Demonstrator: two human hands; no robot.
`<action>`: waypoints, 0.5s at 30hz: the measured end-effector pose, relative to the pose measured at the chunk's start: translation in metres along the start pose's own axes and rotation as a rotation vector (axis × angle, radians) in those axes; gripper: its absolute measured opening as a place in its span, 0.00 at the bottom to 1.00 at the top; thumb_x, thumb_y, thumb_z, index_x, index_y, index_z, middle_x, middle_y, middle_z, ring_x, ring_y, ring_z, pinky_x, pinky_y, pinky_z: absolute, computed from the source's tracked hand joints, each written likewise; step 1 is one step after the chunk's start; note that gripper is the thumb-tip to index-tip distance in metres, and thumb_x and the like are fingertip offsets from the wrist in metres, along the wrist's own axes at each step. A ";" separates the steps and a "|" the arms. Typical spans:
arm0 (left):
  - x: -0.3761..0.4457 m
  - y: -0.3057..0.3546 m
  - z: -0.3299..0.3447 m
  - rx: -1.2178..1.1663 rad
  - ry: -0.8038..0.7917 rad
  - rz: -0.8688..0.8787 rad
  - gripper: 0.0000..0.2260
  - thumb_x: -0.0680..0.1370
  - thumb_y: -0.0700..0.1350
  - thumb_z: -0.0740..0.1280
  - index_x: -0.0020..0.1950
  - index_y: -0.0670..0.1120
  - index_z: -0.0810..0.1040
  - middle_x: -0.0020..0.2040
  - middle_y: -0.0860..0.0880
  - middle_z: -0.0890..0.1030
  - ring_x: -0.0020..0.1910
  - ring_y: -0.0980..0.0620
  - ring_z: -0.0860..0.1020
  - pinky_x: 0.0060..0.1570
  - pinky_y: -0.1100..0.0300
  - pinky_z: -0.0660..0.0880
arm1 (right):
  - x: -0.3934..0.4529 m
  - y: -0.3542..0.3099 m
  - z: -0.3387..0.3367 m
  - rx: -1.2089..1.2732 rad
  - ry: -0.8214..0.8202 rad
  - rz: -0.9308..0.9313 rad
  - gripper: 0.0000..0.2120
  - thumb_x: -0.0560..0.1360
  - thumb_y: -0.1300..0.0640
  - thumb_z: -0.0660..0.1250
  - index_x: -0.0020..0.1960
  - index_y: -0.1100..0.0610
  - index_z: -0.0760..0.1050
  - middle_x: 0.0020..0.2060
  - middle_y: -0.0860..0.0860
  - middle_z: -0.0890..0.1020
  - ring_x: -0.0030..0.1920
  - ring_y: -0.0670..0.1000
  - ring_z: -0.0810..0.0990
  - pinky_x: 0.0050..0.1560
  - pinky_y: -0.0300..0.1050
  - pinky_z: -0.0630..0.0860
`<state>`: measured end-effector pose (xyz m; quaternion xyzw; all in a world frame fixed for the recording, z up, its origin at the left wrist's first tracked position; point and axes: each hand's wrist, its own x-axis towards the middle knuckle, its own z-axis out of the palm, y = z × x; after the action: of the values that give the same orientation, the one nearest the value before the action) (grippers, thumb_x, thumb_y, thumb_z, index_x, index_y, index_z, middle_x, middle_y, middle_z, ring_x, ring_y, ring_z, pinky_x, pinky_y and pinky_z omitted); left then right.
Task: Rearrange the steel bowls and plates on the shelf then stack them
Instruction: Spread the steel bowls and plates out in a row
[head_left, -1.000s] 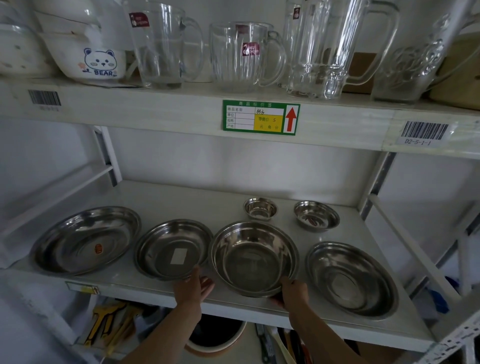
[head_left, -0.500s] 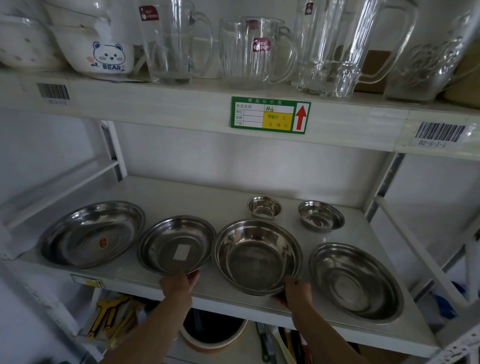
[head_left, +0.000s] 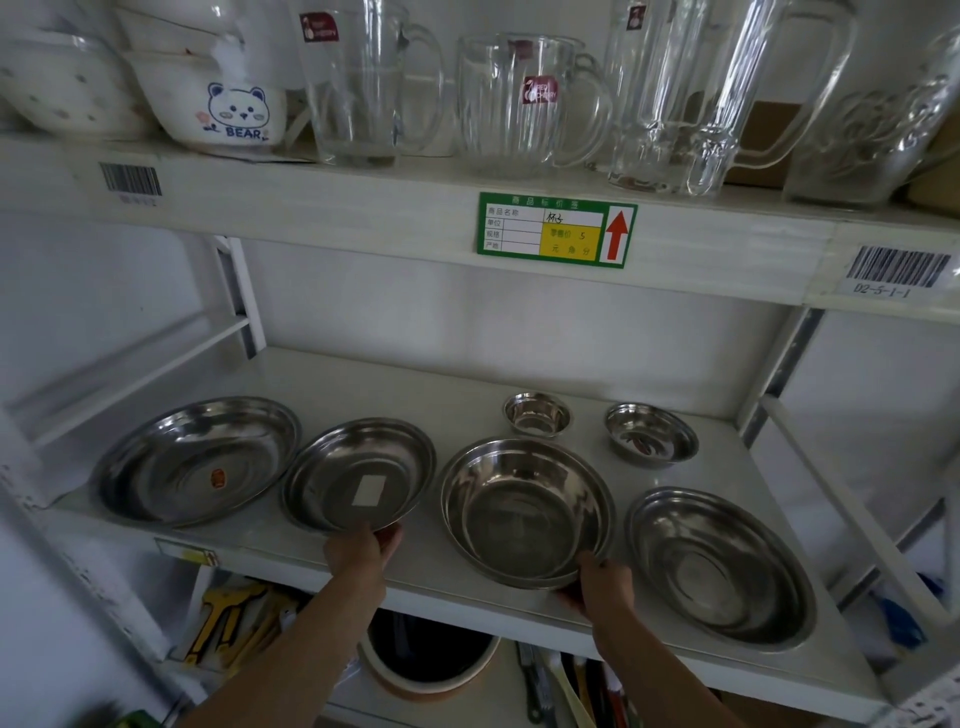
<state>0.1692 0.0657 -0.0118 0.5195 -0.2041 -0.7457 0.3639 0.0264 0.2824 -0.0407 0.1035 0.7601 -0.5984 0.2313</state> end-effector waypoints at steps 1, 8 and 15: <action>0.000 0.000 0.000 0.002 -0.004 -0.001 0.17 0.81 0.39 0.61 0.69 0.36 0.70 0.61 0.37 0.76 0.43 0.45 0.80 0.23 0.62 0.79 | -0.001 -0.001 0.000 -0.004 0.001 0.002 0.10 0.78 0.58 0.64 0.46 0.64 0.78 0.41 0.62 0.83 0.42 0.61 0.84 0.38 0.50 0.80; -0.006 0.002 0.004 0.011 -0.074 -0.013 0.16 0.82 0.38 0.59 0.69 0.37 0.70 0.57 0.36 0.77 0.39 0.46 0.80 0.31 0.57 0.80 | 0.001 0.001 0.001 0.012 -0.014 0.006 0.08 0.78 0.58 0.64 0.44 0.62 0.78 0.43 0.63 0.84 0.45 0.63 0.84 0.49 0.60 0.82; -0.024 0.015 0.014 0.013 -0.154 0.022 0.14 0.81 0.36 0.58 0.67 0.36 0.70 0.48 0.39 0.77 0.39 0.43 0.79 0.32 0.57 0.79 | -0.004 -0.004 0.000 0.041 -0.018 0.021 0.09 0.78 0.59 0.64 0.48 0.65 0.78 0.42 0.64 0.84 0.45 0.64 0.84 0.40 0.51 0.82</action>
<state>0.1656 0.0736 0.0187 0.4608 -0.2418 -0.7780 0.3520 0.0284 0.2818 -0.0352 0.1107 0.7443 -0.6125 0.2420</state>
